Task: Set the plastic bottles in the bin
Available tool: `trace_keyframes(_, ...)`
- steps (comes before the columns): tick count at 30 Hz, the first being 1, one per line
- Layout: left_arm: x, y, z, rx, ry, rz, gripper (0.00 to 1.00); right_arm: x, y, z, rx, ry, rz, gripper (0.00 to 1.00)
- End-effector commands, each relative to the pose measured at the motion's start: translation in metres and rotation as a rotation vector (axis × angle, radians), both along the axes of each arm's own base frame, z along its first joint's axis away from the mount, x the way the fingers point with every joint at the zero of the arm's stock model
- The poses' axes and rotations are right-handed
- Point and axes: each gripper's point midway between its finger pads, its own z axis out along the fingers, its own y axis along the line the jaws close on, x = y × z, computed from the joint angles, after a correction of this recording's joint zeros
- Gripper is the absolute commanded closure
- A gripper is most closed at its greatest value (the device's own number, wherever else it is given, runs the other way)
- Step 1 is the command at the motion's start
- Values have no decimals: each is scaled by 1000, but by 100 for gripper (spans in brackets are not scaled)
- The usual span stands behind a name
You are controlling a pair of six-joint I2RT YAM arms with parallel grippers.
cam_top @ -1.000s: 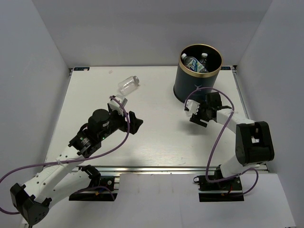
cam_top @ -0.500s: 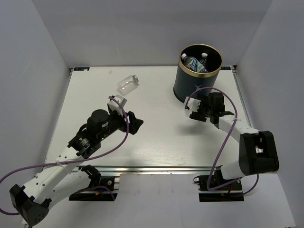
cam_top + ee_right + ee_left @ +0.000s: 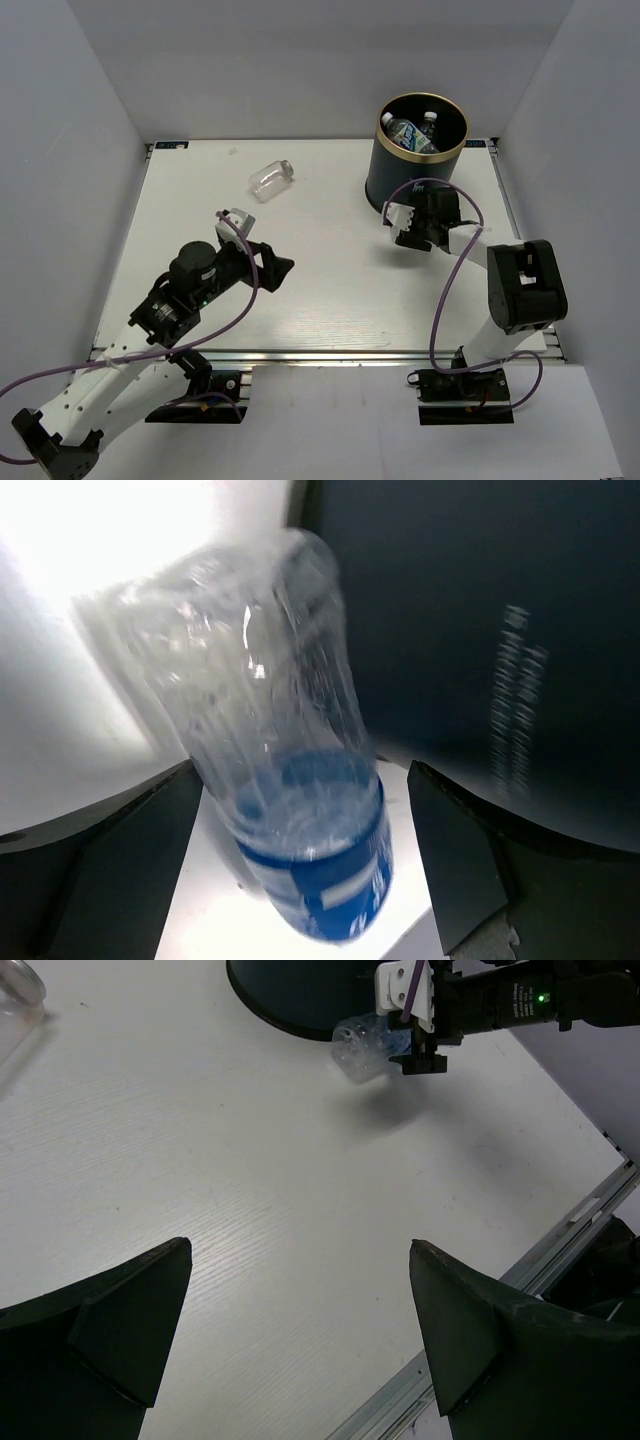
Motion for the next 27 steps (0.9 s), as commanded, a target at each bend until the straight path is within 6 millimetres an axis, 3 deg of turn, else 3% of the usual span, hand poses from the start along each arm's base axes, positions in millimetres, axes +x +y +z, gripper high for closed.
trace_keyframes(1,-3,8,-6,13,19,23,0,1,18,4,25,20,86,11)
trace_keyframes(4,-5,9,-6,14,20,23,0,-25,25,-16,52,145,137,11)
trace_keyframes(8,-4,8,-2,3,6,23,0,-48,26,-25,74,233,124,14)
trace_keyframes(10,-1,6,-2,1,3,23,0,-56,22,-25,71,249,93,14)
trace_keyframes(17,14,-8,9,-11,-7,14,0,-93,2,-61,13,419,-2,22)
trace_keyframes(18,15,-11,3,9,4,3,0,-93,3,-61,27,419,-11,23)
trace_keyframes(21,19,-15,6,14,-1,-8,0,-102,9,-67,57,471,7,43)
trace_keyframes(23,20,-16,9,12,-3,-8,0,-110,17,-69,94,515,22,71)
trace_keyframes(27,20,-18,16,-1,-16,-17,0,-117,35,-58,183,572,50,86)
